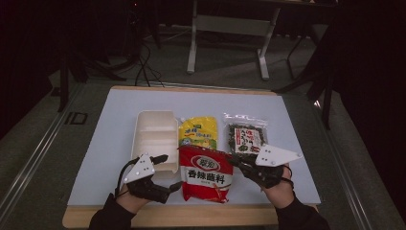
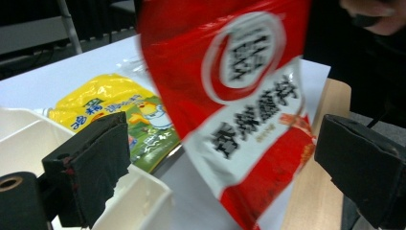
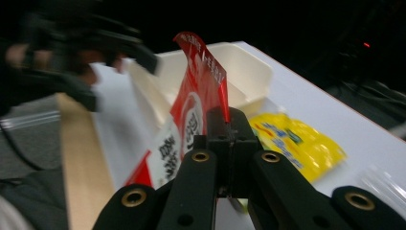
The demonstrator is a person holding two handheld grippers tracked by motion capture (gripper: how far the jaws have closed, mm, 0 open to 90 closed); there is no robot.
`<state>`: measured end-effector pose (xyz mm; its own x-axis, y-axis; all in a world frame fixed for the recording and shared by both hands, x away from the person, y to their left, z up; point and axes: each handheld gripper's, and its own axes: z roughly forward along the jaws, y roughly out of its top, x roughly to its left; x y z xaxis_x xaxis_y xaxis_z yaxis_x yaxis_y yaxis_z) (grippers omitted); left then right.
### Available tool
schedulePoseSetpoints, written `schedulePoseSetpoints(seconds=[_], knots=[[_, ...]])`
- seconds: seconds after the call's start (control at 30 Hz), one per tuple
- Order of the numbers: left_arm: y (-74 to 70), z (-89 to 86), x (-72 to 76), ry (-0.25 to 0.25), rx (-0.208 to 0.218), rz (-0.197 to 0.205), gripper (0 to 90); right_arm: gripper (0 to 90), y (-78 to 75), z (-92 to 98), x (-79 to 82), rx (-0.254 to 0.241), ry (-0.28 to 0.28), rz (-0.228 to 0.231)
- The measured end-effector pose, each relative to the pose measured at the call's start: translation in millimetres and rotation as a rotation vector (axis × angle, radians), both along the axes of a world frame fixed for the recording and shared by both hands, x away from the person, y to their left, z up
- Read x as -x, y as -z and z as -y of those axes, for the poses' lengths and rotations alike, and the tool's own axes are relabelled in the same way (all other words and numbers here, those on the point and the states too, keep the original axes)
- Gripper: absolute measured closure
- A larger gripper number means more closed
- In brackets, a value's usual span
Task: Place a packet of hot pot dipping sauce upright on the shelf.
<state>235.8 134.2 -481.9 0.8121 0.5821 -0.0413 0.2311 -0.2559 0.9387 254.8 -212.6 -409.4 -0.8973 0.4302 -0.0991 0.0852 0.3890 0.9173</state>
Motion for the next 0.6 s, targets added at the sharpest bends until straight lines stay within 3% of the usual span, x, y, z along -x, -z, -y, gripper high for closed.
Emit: schedulePoseSetpoints(seconds=[0.1, 0.17, 0.3, 0.33, 0.37, 0.4, 0.57, 0.6], knots=[[-1.8, -2.0, -9.1, 0.007, 0.025, -0.008, 14.0, 90.0, -4.7, -5.5, 7.1, -0.008, -0.038, 0.011], [-3.9, -0.6, -13.9, 0.042, 0.032, -0.006, 17.2, 90.0, -7.3, -8.6, 11.1, -0.006, -0.049, 0.024], [-6.9, 4.9, -20.2, 0.129, 0.032, 0.006, 37.9, 90.0, -10.4, -11.5, 14.4, -0.002, -0.074, 0.029], [-6.9, 4.9, -20.2, 0.129, 0.032, 0.006, 43.5, 90.0, -10.4, -11.5, 14.4, -0.002, -0.074, 0.029], [-7.1, 7.2, -21.7, 0.169, 0.039, 0.004, 43.5, 90.0, -10.7, -11.8, 14.6, -0.001, -0.074, 0.03], [-7.0, 11.1, -22.9, 0.204, 0.042, -0.006, 54.9, 90.0, -10.8, -11.6, 14.5, -0.008, -0.084, 0.027], [-8.5, 14.3, -22.1, 0.217, 0.035, 0.013, 78.2, 90.0, -10.3, -7.9, 13.6, -0.012, -0.077, 0.02], [-9.0, 14.2, -22.6, 0.231, 0.032, 0.013, 78.2, 90.0, -10.3, -7.9, 13.6, -0.012, -0.077, 0.02]])
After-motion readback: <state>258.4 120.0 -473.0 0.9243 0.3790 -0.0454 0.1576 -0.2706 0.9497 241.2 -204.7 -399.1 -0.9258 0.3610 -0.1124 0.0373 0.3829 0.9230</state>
